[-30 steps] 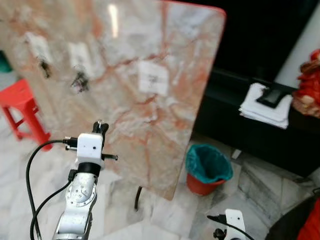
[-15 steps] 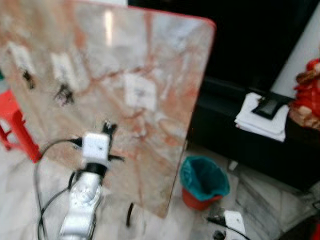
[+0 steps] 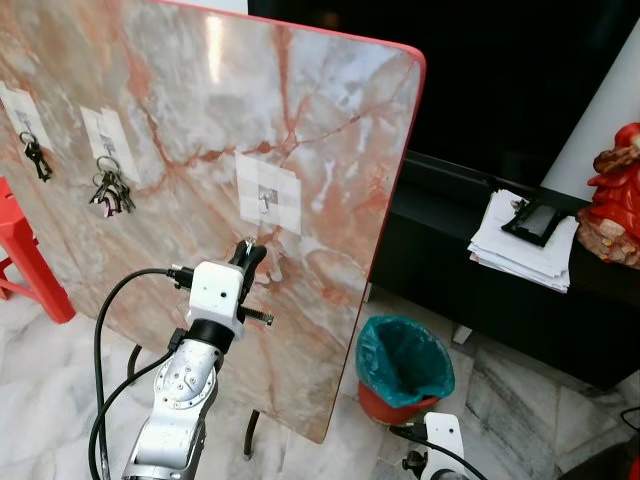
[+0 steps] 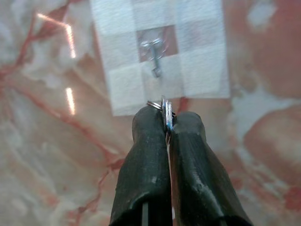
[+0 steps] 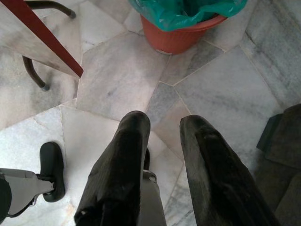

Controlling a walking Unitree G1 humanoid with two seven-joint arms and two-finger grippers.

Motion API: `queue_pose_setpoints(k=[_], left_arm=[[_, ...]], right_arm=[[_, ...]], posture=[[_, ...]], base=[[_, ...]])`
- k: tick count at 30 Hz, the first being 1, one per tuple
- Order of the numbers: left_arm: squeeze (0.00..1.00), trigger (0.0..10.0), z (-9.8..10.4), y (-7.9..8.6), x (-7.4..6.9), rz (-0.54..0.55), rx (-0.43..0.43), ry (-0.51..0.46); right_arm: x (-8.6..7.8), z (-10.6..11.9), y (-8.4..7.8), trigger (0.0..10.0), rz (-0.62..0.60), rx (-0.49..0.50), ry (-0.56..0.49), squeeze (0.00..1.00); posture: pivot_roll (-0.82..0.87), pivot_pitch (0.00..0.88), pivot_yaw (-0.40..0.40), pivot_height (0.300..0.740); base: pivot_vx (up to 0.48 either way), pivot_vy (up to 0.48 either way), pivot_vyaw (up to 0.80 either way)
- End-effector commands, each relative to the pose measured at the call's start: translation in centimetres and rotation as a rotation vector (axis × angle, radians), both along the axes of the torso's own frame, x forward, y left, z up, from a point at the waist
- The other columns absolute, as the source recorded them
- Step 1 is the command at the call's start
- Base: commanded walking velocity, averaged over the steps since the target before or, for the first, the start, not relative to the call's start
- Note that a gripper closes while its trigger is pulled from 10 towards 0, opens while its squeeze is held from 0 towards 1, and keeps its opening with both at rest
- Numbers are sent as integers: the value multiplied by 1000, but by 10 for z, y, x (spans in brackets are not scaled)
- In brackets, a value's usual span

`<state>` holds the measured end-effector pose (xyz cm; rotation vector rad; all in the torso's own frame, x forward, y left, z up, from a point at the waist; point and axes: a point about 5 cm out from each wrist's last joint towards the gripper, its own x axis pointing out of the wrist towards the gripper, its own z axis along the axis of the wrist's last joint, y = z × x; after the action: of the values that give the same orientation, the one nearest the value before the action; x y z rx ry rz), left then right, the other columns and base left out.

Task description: Hang keys on a hook

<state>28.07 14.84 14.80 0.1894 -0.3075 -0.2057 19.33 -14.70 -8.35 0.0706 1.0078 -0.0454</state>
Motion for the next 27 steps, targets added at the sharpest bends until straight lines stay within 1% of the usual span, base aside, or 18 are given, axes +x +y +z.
queue_pose_setpoints(k=[1,5,6,7,10,14,20,25,27], left_arm=[[0,10000,5,-5,1,-18,-1,-9],[0,10000,5,-5,0,-21,-2,-8],[0,10000,4,-5,0,-22,-1,-7],[0,10000,4,-5,0,-22,0,-7],[0,10000,4,-6,-1,-23,0,-7],[0,10000,4,-7,-2,-26,-1,-7],[0,10000,5,-9,-3,-39,-1,-11],[0,10000,5,-10,-3,-45,5,-12],[0,10000,6,-11,-4,-47,5,-15]], right_arm=[[5,2,1,10000,5,-8,-4,0],[7,4,-5,10000,4,-13,-8,0],[8,4,-13,10000,2,-17,-10,0],[8,5,-16,10000,2,-19,-10,0],[9,7,-31,10000,-2,-27,-16,0],[8,7,-40,10000,-2,-33,-15,0],[7,6,-39,10000,3,-31,-12,0],[0,2,-31,10000,12,-24,0,0],[-3,-1,-18,10000,20,-17,10,0]], posture=[[80,0,-94,740],[81,0,-95,740],[81,0,-95,740],[81,0,-95,740],[81,0,-95,740],[83,0,-96,740],[82,0,-96,740],[83,0,-95,740],[84,0,-95,740]], base=[[0,0,0],[0,0,0],[0,0,0],[0,0,0],[0,0,0],[0,0,0],[0,0,0],[0,0,0],[0,0,0]])
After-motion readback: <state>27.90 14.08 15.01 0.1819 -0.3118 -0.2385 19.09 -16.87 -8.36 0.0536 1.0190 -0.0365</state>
